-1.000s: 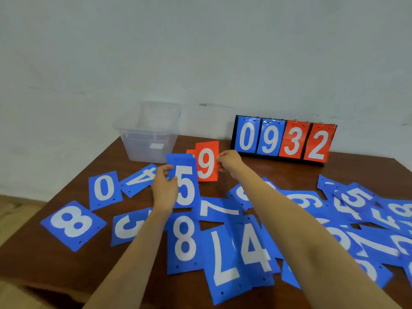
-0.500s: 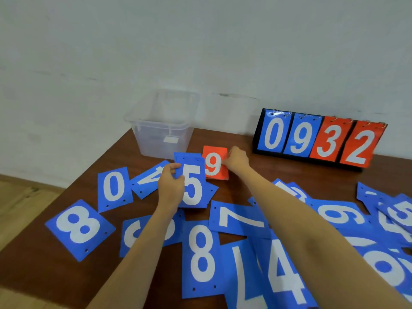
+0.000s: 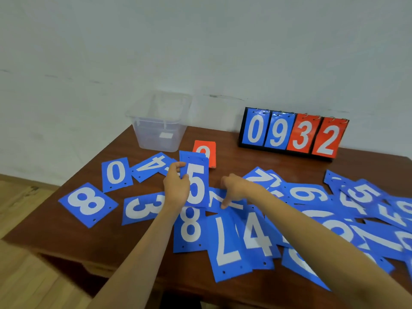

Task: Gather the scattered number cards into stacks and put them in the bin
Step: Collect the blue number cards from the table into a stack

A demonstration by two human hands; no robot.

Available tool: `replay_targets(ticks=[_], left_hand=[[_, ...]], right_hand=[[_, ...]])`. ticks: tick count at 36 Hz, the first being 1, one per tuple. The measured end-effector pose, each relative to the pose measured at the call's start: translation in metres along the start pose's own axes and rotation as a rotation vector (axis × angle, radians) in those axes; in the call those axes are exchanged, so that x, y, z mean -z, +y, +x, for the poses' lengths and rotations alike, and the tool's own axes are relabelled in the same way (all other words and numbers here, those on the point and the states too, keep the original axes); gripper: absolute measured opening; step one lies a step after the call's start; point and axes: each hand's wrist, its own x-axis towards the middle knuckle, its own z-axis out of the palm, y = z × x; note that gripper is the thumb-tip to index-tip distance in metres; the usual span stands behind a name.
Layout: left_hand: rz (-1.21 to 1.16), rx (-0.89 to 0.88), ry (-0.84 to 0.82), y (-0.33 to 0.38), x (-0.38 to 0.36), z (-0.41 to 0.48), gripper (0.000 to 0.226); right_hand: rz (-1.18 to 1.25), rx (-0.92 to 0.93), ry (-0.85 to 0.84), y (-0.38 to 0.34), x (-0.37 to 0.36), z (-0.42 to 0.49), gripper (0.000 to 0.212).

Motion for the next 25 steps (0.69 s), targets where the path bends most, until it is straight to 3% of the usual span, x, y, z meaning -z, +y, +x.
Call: replay_targets(ticks=[4,11,15,19,22,25], left_hand=[[-0.008,-0.041,0.055,0.005,0.005,-0.024,0.032],[-0.121,-0.109,0.114,0.011,0.007,-0.062,0.029],[-0.129,-0.141,0.084,0.015,-0.006,-0.085,0.026],[-0.176,-0.119,0.003,0.016,-0.027,-0.103,0.026],[-0.232,-0.084,-0.062,0.020,-0.043,-0.116,0.022],[-0.242,-0.065,-0.094,0.022,-0.059,-0.126,0.019]], right_hand=[[0.003,0.001,0.195,-0.003,-0.009,-0.009,0.049],[0.334,0.027,0.591,0.023,-0.004,-0.047,0.004],[0.426,-0.030,0.763,0.041,0.001,-0.088,0.005],[0.685,-0.016,0.915,0.059,-0.010,-0.128,0.006],[0.903,-0.018,0.924,0.071,-0.025,-0.148,0.007],[1.112,-0.056,0.829,0.079,-0.042,-0.159,0.008]])
